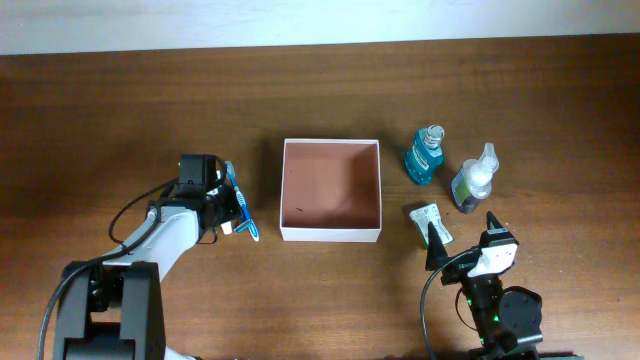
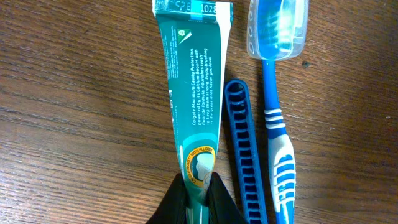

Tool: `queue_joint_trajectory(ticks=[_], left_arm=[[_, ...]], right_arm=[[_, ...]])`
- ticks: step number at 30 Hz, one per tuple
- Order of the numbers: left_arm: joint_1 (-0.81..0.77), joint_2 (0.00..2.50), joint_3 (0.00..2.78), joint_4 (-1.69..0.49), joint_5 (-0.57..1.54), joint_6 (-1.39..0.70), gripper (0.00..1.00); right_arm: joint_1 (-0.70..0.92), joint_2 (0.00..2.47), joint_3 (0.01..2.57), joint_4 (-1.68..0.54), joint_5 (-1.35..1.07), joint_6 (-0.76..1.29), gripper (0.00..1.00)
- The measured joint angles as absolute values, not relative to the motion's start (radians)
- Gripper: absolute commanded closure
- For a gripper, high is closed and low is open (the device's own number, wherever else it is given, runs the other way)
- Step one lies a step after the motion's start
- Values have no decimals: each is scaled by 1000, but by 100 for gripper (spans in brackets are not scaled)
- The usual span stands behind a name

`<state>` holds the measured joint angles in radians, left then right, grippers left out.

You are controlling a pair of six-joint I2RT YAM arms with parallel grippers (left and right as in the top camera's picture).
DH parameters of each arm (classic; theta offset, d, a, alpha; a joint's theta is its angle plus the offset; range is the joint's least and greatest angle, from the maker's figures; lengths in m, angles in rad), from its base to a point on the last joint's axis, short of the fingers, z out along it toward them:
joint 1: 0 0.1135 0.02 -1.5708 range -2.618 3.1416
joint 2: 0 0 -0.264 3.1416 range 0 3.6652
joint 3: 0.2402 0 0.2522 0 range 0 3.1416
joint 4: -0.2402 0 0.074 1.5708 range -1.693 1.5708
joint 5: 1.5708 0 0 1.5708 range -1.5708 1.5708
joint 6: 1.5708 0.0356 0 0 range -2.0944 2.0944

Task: Pack container
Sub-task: 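Lower and close the left gripper on the toothpaste tube, lift it, then carry the toothpaste tube over the pink box and release it inside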

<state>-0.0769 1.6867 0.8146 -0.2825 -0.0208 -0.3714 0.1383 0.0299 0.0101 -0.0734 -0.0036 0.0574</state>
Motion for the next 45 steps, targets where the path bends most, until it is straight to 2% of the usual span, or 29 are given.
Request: queue_joint_trajectory(ticks=[33, 45], left_arm=[[-77, 1591, 818, -406, 18, -359, 99], [-108, 1522, 818, -376, 61, -310, 99]], right_arm=[[138, 30, 10, -73, -4, 57, 2], [138, 30, 10, -73, -4, 57, 2]])
